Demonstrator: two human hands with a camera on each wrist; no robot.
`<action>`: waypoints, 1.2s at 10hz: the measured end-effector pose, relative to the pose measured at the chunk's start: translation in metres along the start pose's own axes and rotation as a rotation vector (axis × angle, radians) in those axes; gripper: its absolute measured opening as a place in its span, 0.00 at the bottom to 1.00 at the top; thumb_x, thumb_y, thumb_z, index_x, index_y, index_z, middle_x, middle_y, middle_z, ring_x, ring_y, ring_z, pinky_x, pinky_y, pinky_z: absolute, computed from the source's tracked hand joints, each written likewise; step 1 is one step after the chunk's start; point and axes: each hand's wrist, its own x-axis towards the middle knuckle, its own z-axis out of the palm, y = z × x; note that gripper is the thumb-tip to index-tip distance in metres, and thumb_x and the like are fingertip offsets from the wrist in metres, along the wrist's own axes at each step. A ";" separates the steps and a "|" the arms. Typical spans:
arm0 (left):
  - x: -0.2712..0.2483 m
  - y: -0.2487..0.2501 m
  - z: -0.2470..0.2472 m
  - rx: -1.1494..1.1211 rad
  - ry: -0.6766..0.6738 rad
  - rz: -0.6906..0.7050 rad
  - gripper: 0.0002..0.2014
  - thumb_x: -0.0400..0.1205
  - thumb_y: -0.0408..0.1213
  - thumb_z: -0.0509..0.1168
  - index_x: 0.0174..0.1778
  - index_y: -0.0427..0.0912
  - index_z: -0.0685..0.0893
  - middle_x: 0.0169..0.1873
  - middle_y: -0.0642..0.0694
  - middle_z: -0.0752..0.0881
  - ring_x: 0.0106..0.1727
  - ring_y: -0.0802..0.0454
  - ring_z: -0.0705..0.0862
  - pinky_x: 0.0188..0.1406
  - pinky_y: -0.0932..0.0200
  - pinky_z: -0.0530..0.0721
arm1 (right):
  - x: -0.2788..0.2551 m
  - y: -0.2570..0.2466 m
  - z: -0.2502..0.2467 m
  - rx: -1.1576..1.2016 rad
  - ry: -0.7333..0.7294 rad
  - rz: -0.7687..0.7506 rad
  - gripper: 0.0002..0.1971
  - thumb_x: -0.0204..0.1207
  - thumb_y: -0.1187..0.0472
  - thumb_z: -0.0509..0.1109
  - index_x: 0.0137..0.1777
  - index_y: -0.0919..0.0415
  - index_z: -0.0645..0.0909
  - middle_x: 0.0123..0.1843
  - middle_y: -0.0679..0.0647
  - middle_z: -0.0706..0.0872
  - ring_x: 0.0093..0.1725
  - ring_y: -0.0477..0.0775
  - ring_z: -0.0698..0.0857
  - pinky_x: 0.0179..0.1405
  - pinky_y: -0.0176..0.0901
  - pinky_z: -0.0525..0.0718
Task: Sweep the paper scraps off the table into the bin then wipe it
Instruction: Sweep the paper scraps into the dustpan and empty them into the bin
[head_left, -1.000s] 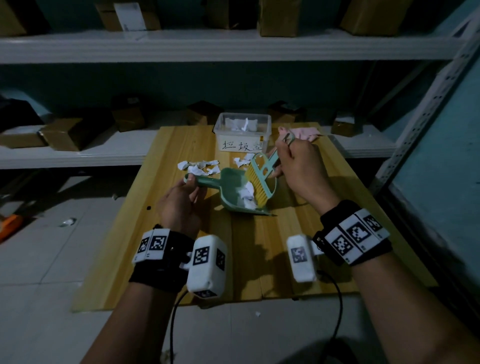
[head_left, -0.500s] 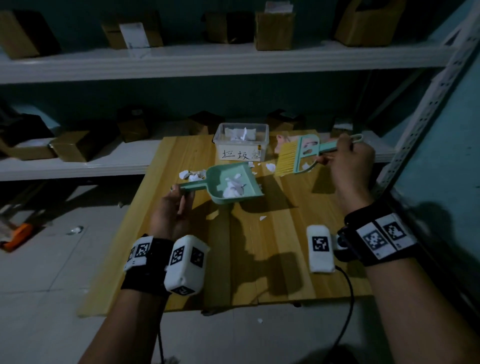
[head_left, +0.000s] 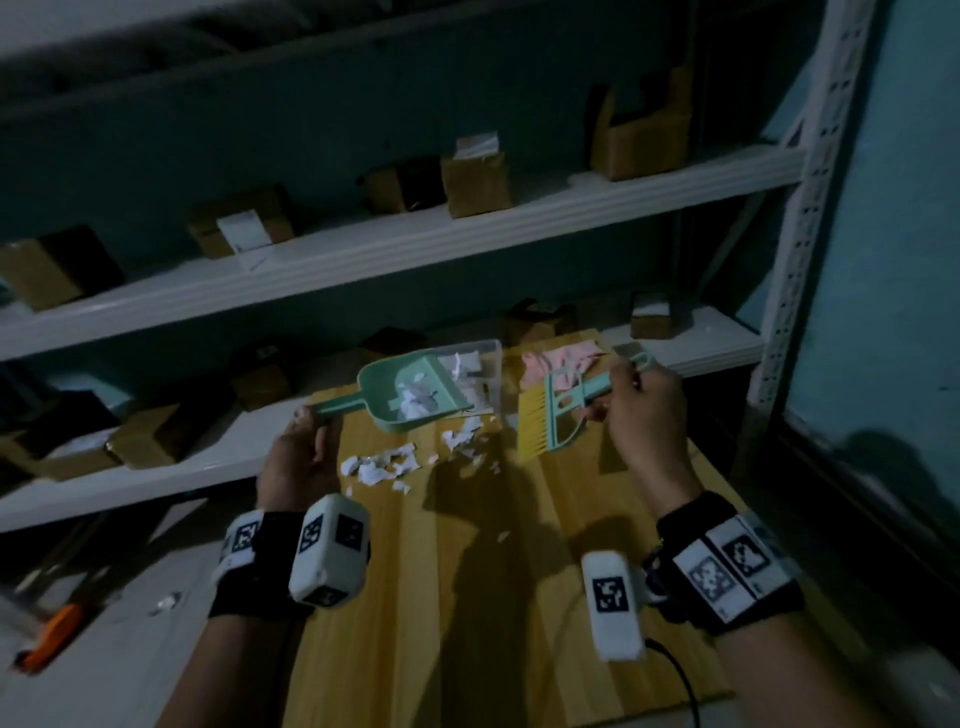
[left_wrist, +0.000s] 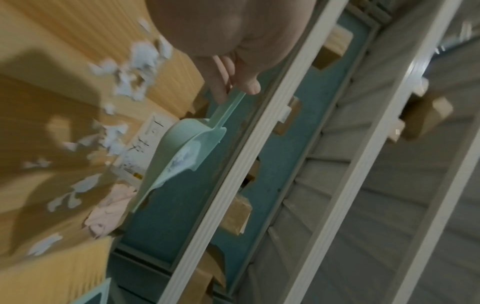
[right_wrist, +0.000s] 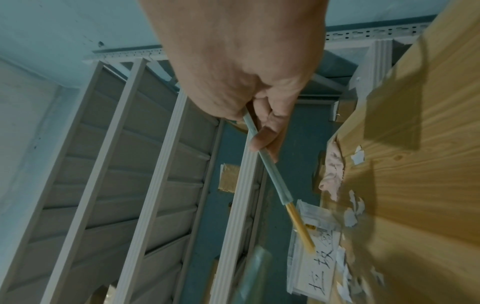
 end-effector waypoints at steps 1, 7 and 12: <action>0.024 -0.005 0.019 0.053 0.004 0.002 0.13 0.76 0.55 0.66 0.41 0.50 0.74 0.39 0.55 0.75 0.35 0.66 0.80 0.37 0.78 0.80 | -0.001 0.000 0.001 -0.049 -0.012 0.014 0.15 0.88 0.52 0.57 0.55 0.61 0.81 0.42 0.54 0.90 0.36 0.43 0.89 0.24 0.27 0.77; 0.055 -0.032 0.088 0.478 0.225 0.374 0.12 0.78 0.28 0.74 0.57 0.34 0.87 0.50 0.42 0.91 0.49 0.51 0.91 0.37 0.66 0.88 | 0.013 0.008 0.009 -0.057 0.005 0.019 0.14 0.87 0.51 0.57 0.59 0.59 0.80 0.44 0.53 0.89 0.38 0.42 0.90 0.26 0.29 0.79; 0.056 -0.024 0.095 0.570 0.255 0.486 0.11 0.73 0.39 0.80 0.45 0.44 0.86 0.44 0.41 0.90 0.45 0.49 0.90 0.41 0.57 0.90 | 0.012 0.005 0.004 -0.030 0.029 0.039 0.14 0.87 0.51 0.58 0.59 0.58 0.80 0.46 0.52 0.89 0.38 0.43 0.90 0.31 0.33 0.86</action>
